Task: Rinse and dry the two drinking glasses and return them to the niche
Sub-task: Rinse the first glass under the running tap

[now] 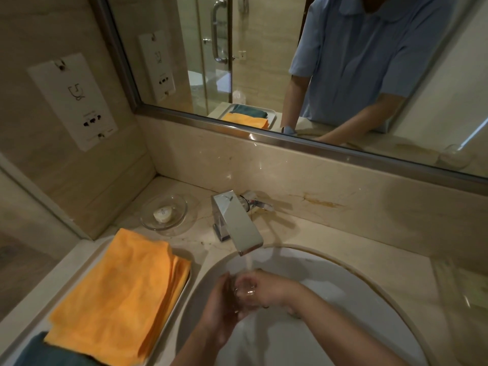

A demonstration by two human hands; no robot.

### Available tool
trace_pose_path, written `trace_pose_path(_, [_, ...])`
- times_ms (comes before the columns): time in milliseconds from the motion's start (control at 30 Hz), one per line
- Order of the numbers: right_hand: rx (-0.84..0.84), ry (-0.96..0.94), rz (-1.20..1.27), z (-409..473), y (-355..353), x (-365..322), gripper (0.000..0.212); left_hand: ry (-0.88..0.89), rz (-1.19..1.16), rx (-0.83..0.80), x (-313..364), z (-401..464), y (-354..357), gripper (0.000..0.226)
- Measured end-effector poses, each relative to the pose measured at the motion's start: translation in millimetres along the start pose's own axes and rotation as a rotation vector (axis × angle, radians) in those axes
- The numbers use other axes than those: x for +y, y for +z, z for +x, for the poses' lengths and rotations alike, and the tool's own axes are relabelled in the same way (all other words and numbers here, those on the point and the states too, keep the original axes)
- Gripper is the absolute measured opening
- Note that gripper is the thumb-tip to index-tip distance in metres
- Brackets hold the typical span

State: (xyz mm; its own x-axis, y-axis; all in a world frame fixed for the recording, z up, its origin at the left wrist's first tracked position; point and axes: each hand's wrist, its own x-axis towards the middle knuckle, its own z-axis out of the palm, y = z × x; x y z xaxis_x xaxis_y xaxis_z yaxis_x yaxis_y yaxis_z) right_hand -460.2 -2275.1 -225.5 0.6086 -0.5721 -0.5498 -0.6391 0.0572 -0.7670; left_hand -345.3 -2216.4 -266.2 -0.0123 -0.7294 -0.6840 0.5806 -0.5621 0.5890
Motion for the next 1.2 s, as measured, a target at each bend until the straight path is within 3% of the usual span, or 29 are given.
trace_pose_path(67, [-0.023, 0.038, 0.182, 5, 2, 4, 0.016, 0.015, -0.014, -0.004, 0, -1, -1, 0.056])
trace_pose_path(167, [0.052, 0.184, 0.687, 7, 3, 5, 0.014, 0.072, -0.016, -0.041, 1, -3, 0, 0.054])
trace_pose_path(267, [0.141, 0.258, 0.933, 5, 8, 4, 0.021, 0.13, 0.131, 0.03, 3, -7, 4, 0.04])
trace_pose_path(367, [0.331, 0.312, 1.09, 5, 15, 9, 0.028, 0.124, 0.223, 0.124, 4, -6, 6, 0.038])
trace_pose_path(467, [0.551, 0.311, 1.082, 4, 19, 14, 0.028, 0.112, 0.21, 0.185, 5, -4, 11, 0.039])
trace_pose_path(567, [0.703, 0.276, 0.853, 4, 28, 15, 0.037, 0.1, 0.16, 0.223, 5, -3, 15, 0.032])
trace_pose_path(700, [0.894, 0.156, 0.684, 0, 41, 14, 0.023, 0.021, 0.087, 0.215, 8, -3, 19, 0.035])
trace_pose_path(933, [0.652, 0.011, 0.873, -7, 48, 13, 0.054, -0.129, -0.27, 0.073, 10, -14, 22, 0.051])
trace_pose_path(1067, [0.614, -0.043, 0.827, -7, 47, 16, 0.07, -0.154, -0.34, 0.025, 2, -19, 18, 0.044])
trace_pose_path(1200, [0.553, -0.023, 0.692, -4, 48, 15, 0.073, -0.201, -0.396, -0.039, -7, -23, 12, 0.045])
